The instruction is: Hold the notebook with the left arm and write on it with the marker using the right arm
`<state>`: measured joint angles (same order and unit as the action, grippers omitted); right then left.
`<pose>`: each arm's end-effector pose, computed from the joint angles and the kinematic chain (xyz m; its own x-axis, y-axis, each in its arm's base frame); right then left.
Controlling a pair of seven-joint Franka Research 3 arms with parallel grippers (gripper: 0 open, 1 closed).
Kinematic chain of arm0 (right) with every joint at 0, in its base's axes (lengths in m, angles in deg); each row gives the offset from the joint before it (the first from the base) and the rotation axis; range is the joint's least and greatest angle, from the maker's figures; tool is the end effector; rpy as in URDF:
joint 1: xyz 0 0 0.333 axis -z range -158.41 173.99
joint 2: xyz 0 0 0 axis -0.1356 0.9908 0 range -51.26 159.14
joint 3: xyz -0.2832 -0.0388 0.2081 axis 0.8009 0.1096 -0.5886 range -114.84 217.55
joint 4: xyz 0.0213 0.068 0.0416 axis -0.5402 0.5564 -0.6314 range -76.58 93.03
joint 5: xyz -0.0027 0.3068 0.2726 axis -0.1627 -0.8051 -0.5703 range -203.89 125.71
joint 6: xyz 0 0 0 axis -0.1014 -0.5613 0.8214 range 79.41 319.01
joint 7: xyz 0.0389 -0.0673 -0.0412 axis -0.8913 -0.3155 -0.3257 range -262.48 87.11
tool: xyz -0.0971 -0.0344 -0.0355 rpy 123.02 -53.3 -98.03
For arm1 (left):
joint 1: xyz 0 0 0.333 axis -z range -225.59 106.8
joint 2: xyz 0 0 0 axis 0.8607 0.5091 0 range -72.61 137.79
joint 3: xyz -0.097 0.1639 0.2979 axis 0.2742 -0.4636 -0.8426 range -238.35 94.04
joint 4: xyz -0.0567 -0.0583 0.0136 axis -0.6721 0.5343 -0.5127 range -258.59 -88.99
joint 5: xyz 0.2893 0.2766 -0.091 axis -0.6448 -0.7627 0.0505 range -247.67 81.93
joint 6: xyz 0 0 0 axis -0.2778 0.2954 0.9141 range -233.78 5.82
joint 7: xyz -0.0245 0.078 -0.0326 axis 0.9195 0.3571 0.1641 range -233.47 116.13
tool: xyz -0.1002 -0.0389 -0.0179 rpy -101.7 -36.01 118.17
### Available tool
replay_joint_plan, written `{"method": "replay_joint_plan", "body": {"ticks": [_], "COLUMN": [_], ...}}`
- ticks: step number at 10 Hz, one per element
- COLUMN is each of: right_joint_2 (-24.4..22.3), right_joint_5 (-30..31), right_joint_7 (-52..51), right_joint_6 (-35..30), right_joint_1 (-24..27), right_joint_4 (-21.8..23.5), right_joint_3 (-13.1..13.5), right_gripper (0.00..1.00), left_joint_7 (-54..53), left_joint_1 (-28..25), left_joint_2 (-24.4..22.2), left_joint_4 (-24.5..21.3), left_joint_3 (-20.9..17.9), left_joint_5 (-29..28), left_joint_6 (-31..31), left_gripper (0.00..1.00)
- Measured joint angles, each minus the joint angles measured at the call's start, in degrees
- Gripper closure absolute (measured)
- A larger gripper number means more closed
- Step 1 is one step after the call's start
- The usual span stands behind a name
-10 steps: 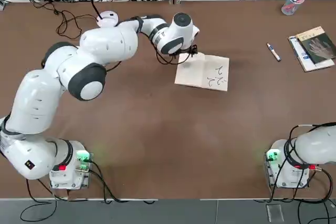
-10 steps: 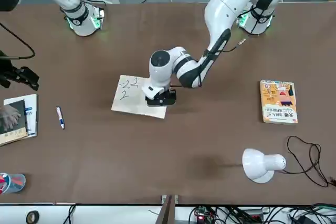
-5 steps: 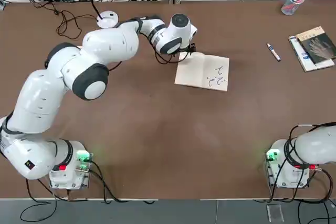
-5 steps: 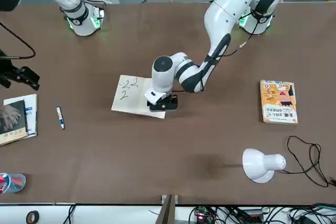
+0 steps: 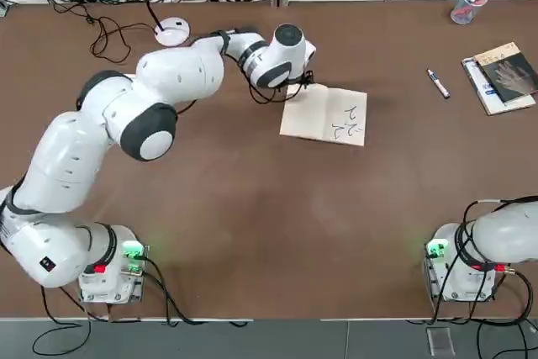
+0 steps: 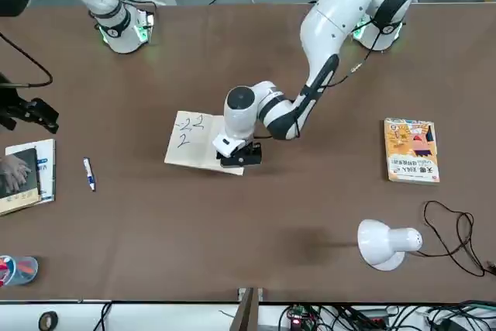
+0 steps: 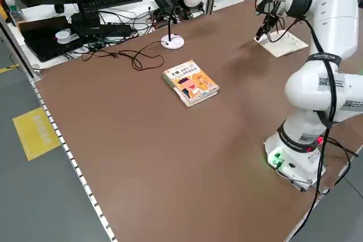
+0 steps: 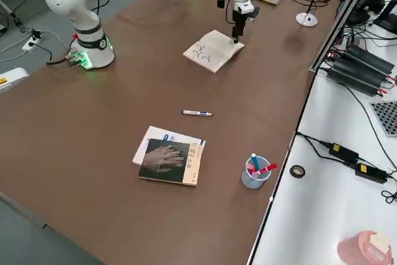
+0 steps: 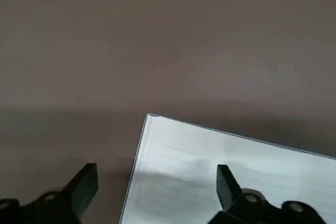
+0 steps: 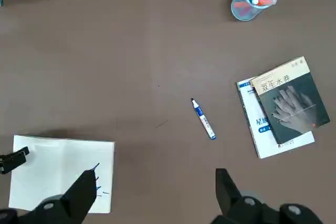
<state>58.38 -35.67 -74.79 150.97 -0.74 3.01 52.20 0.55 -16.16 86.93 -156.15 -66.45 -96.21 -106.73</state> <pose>0.6068 0.0765 0.6576 0.9897 -0.0840 0.1159 -0.0887 -0.9954 0.0358 0.5486 -0.5928 0.1977 0.9821 0.0753 0.1728 0.0604 -0.9941 0.0899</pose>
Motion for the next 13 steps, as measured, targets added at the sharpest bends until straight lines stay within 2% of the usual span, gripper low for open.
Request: {"method": "replay_joint_plan", "body": {"ticks": [5,13], "right_joint_2": [0.00,0.00], "right_joint_5": [0.00,0.00], "right_joint_7": [0.00,0.00], "right_joint_6": [0.00,0.05], "right_joint_1": [0.00,0.00], "right_joint_4": [0.03,0.07], "right_joint_3": [0.00,0.00], "right_gripper": [0.00,0.00], "left_joint_7": [0.00,0.00], "left_joint_1": [2.01,2.29], "left_joint_2": [0.91,2.49], "left_joint_4": [0.30,0.33], "left_joint_3": [-2.75,-3.67], "left_joint_5": [-0.05,-0.05], "left_joint_6": [-0.06,-2.44], "left_gripper": [0.00,0.00]}}
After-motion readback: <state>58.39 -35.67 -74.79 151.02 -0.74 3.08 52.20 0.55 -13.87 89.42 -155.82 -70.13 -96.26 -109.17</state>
